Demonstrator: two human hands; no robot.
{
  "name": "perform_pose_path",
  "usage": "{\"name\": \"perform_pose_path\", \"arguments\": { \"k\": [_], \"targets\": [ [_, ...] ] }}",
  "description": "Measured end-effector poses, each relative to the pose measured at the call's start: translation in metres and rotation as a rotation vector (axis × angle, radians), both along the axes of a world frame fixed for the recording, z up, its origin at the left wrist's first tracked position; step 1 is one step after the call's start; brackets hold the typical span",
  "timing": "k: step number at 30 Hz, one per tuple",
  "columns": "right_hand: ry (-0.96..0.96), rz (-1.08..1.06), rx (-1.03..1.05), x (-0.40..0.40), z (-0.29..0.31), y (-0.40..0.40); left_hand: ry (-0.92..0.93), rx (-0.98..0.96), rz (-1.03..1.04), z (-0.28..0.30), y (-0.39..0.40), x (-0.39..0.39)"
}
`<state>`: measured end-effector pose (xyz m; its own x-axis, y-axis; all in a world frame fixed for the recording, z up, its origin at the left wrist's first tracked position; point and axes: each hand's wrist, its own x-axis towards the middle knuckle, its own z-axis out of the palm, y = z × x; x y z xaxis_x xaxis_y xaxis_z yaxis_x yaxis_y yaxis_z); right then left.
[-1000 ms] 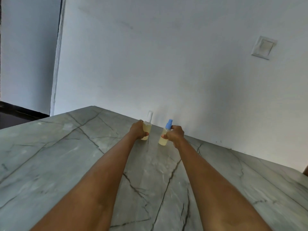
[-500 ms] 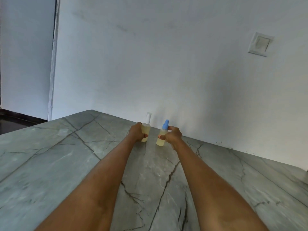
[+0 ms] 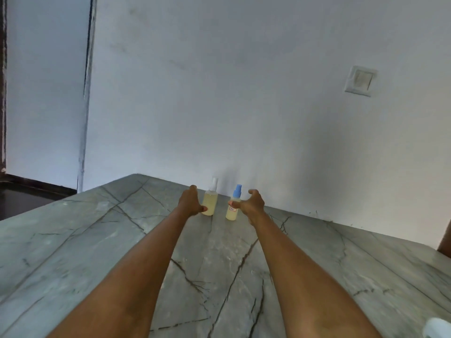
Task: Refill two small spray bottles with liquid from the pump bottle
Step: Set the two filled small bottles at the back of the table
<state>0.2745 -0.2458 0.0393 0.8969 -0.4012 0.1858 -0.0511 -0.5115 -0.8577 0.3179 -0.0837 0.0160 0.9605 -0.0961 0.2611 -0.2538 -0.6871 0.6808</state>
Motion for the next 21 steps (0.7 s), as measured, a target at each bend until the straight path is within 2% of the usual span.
{"name": "perform_pose_path", "arguments": {
  "k": [8,12,15,21],
  "targets": [
    [-0.131,0.012,-0.041,-0.098,0.056,0.042,-0.063,0.004,-0.017,0.030,0.025,-0.088],
    [-0.225,0.019,-0.023,-0.158,0.084,0.055,-0.075,0.132,-0.056,0.027,0.025,-0.142],
    [-0.284,0.000,-0.083,-0.206,0.095,0.052,-0.054,0.168,-0.086,0.020,0.012,-0.189],
    [-0.464,-0.052,-0.273,-0.301,0.111,0.023,0.014,0.006,-0.398,0.016,-0.039,-0.290]
  ]
}}
